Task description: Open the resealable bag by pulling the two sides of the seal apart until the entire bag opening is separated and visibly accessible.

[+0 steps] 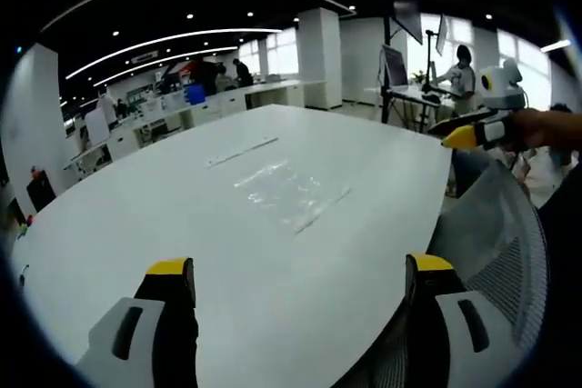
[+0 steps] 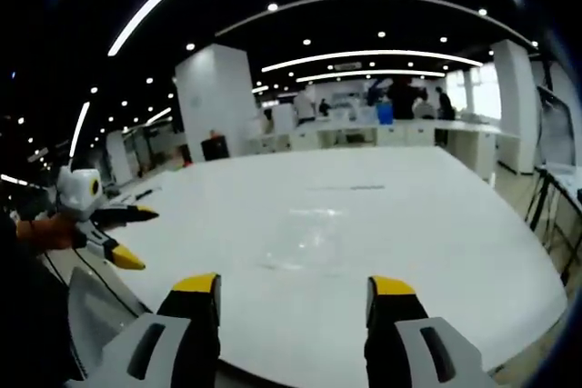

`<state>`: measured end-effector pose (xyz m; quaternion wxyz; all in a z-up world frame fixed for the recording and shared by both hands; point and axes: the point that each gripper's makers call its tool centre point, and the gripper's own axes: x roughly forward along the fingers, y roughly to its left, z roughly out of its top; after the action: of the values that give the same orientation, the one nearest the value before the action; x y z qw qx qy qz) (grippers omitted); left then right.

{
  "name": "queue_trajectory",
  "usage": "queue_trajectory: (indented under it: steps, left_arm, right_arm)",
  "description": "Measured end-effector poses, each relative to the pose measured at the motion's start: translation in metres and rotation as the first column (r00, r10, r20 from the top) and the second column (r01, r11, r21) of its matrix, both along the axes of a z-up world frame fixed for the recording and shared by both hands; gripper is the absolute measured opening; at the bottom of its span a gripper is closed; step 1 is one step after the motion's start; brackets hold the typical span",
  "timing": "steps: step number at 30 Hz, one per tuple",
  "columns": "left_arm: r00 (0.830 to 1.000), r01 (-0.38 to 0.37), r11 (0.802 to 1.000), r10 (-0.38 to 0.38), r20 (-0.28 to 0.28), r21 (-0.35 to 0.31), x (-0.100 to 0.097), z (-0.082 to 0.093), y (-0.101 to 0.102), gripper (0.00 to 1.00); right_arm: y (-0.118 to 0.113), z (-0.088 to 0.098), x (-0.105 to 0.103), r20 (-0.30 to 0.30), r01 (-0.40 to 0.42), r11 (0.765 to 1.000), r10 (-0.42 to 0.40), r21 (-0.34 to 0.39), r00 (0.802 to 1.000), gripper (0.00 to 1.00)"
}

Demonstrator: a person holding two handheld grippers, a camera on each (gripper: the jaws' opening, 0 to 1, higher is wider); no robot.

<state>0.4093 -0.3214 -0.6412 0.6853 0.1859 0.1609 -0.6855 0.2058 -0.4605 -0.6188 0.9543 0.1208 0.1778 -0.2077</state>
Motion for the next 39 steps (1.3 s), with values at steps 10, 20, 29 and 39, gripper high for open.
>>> queue_trajectory:
  steps: [10,20,29,39]
  left_arm:
    - [1.0,0.009,1.0,-0.009,-0.003,0.0,-0.001,0.001,-0.001,0.93]
    - [1.0,0.02,1.0,-0.02,-0.005,0.002,-0.004,0.002,0.001,0.94]
    - [1.0,0.026,1.0,-0.026,-0.001,0.003,-0.005,0.002,-0.001,0.94]
    - [0.999,0.035,0.999,-0.035,0.007,-0.006,-0.005,0.005,-0.005,0.92]
  right_arm:
    - [-0.001,-0.002,-0.002,-0.002,0.014,1.0,-0.014,0.005,1.0,0.67]
    - [0.005,-0.008,-0.002,-0.027,-0.014,1.0,0.014,-0.007,1.0,0.71]
    - [0.006,-0.008,0.003,-0.029,-0.03,1.0,0.03,-0.002,0.999,0.71]
    - [0.008,-0.009,0.006,-0.028,-0.045,0.999,0.045,0.008,0.999,0.71]
